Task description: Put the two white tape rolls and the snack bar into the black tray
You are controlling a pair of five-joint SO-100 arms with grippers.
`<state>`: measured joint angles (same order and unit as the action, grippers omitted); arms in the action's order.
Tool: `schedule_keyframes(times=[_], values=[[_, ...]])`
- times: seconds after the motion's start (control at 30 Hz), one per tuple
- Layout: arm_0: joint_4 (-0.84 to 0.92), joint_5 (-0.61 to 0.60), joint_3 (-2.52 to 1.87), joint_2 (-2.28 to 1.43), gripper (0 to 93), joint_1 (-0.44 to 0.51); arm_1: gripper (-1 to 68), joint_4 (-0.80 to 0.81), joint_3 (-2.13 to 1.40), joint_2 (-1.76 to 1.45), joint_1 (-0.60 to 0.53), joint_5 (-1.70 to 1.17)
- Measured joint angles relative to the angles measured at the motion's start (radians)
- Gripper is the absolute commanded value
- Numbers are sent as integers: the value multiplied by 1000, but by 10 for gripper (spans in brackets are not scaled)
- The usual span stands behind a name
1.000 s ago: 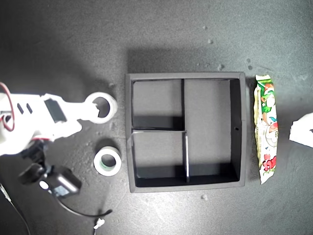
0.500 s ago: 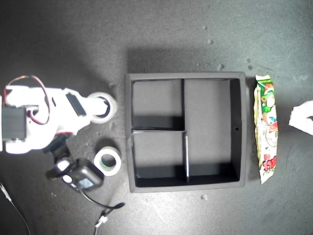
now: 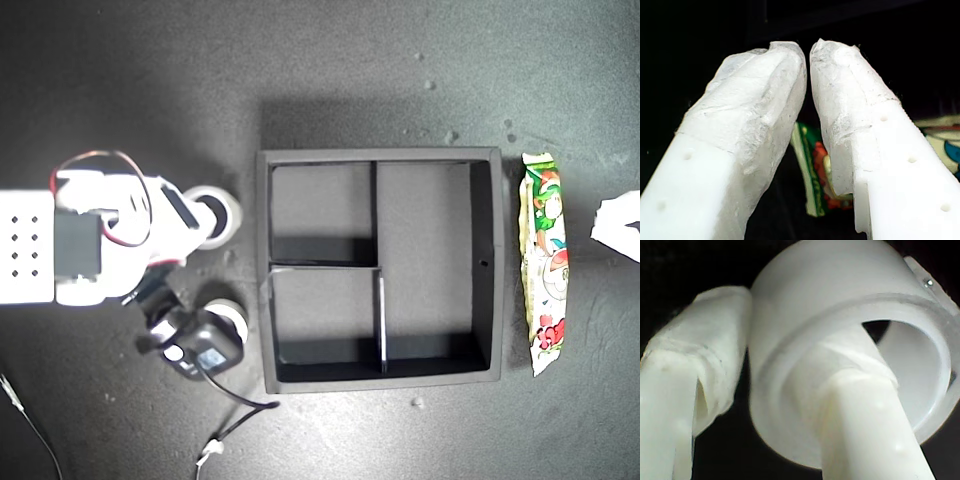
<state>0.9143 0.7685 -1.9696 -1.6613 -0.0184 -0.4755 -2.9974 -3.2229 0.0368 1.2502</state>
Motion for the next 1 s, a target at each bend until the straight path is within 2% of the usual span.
schedule_keyframes(times=[0.1, 0.27, 0.43, 0.53, 0.77, 0.87, 1.0], values=[[100, -2, 110, -40, 2, -14, -2, -87, 89, 11, -5, 0], [262, -43, 377, -29, 2, -14, -3, -268, 132, 8, 167, 0], [368, -84, 626, 71, 2, -14, -4, -380, 117, 5, 187, 101], [397, -97, 729, 153, 2, -14, -4, -433, 135, 6, 178, -54], [420, -109, 913, 368, 1, -20, -4, -462, 316, 124, 20, -621], [456, -117, 1015, 483, 1, -31, -3, -466, 514, 383, -48, -778], [554, -126, 1226, 657, 1, -37, -2, -568, 795, 753, -101, -899]])
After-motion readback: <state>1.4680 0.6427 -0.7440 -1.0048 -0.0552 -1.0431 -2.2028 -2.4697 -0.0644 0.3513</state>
